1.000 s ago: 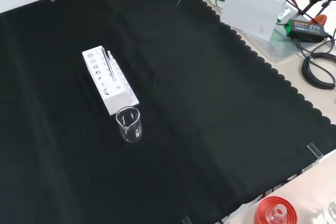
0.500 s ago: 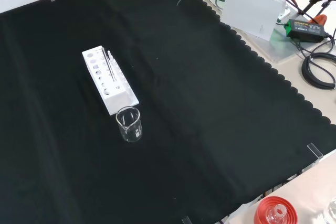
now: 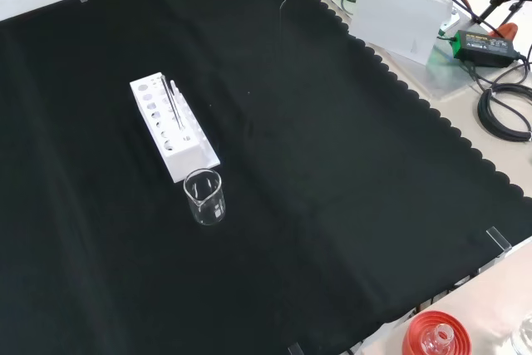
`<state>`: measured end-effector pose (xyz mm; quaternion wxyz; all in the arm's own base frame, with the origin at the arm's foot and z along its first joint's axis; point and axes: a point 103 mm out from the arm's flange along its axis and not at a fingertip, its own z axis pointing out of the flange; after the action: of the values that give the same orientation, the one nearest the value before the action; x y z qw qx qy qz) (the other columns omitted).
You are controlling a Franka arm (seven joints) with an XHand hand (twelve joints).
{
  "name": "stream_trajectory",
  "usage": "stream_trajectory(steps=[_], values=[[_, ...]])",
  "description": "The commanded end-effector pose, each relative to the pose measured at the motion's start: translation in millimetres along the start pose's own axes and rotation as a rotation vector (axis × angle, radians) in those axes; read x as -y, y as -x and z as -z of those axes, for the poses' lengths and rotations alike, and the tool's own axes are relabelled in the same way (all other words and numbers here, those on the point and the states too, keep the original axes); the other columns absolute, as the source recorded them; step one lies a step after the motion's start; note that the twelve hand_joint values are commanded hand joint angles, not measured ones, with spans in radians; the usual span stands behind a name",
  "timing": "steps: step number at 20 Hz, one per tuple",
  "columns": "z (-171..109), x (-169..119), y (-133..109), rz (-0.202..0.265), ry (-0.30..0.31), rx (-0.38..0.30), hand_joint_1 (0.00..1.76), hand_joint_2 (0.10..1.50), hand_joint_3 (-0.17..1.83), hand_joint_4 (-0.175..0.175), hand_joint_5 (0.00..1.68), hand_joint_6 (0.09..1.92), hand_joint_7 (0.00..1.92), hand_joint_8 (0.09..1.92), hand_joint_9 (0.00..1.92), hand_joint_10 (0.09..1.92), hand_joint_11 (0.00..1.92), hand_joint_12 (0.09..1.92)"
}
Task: Take the glass rod from the white test tube rack.
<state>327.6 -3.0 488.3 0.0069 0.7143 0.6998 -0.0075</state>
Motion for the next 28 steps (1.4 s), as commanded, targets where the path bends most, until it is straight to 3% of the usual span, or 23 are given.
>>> stream_trajectory(steps=[1, 6, 8, 12, 22, 28], values=[[-2.7, -9.7, 4.6, 0.041, 0.038, -0.051, 0.40, 0.85, 0.28, 0.039, 0.13, 0.09, 0.19, 0.81, 0.35, 0.94, 0.32, 1.44], [5.7, -22.6, -3.8, 0.063, 0.051, -0.095, 0.42, 0.86, 0.29, 0.037, 0.17, 0.09, 0.23, 0.82, 0.39, 0.93, 0.38, 1.43], [9.2, -26.6, -4.3, 0.073, 0.061, -0.148, 0.42, 0.86, 0.29, 0.036, 0.18, 0.09, 0.24, 0.82, 0.41, 0.93, 0.40, 1.42], [9.5, -37.5, -12.2, 0.111, 0.061, -0.155, 0.43, 0.86, 0.29, 0.033, 0.20, 0.09, 0.27, 0.82, 0.45, 0.91, 0.43, 1.40], [3.6, -69.4, -31.9, 0.199, 0.035, -0.115, 0.43, 0.87, 0.30, 0.029, 0.23, 0.09, 0.32, 0.82, 0.52, 0.88, 0.50, 1.38], [-0.1, -85.5, -41.5, 0.210, 0.013, -0.060, 0.43, 0.87, 0.30, 0.029, 0.24, 0.09, 0.33, 0.82, 0.54, 0.87, 0.51, 1.37]])
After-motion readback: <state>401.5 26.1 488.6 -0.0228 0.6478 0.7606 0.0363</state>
